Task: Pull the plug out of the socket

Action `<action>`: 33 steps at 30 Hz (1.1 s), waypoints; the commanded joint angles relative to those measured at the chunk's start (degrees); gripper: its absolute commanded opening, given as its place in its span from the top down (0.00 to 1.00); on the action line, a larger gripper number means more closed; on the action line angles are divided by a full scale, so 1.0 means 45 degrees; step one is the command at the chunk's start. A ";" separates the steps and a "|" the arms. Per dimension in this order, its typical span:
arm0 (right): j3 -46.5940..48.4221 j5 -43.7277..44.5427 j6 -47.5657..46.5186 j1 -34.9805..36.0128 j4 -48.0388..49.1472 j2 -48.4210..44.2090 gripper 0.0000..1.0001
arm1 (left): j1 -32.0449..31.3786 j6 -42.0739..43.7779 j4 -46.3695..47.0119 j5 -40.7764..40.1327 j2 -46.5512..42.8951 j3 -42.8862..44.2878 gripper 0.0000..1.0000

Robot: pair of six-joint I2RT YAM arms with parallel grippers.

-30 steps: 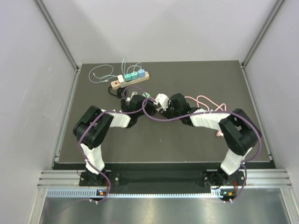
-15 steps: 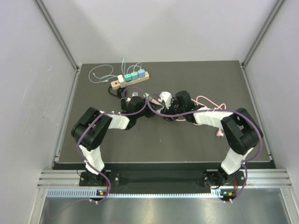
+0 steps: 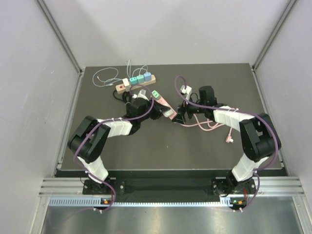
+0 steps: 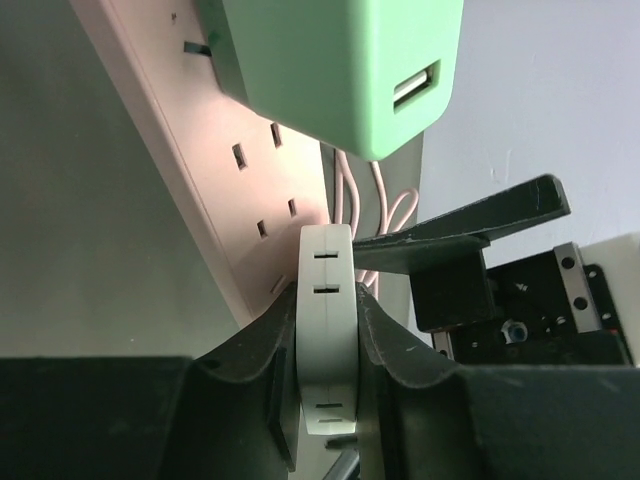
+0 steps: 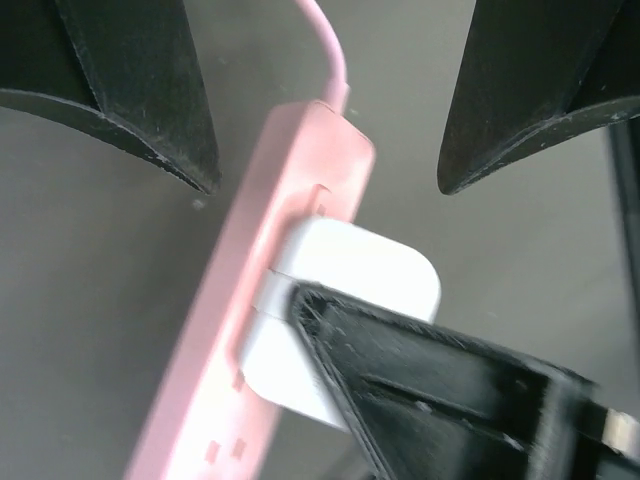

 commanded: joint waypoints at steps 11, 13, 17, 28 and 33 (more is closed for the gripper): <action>0.0829 -0.3072 0.1669 -0.0109 0.0652 0.0988 0.12 | 0.0146 0.2043 0.2034 0.1373 -0.1477 0.0423 1.00; 0.0848 -0.3151 0.1669 -0.0148 0.0614 0.1125 0.12 | 0.0146 0.2082 0.2209 0.1549 -0.1575 0.0443 1.00; 0.0926 -0.3112 0.1786 -0.0206 0.0593 0.1360 0.12 | 0.0165 0.2024 0.2659 0.1842 -0.1731 0.0404 1.00; 0.0419 -0.3952 0.4968 -0.0304 0.3327 0.1478 0.23 | 0.0146 0.1907 0.3577 0.2604 -0.1536 0.0267 1.00; 0.0399 -0.4206 0.5438 -0.0421 0.3680 0.1692 0.44 | 0.0165 0.1946 0.3773 0.2702 -0.1555 0.0267 1.00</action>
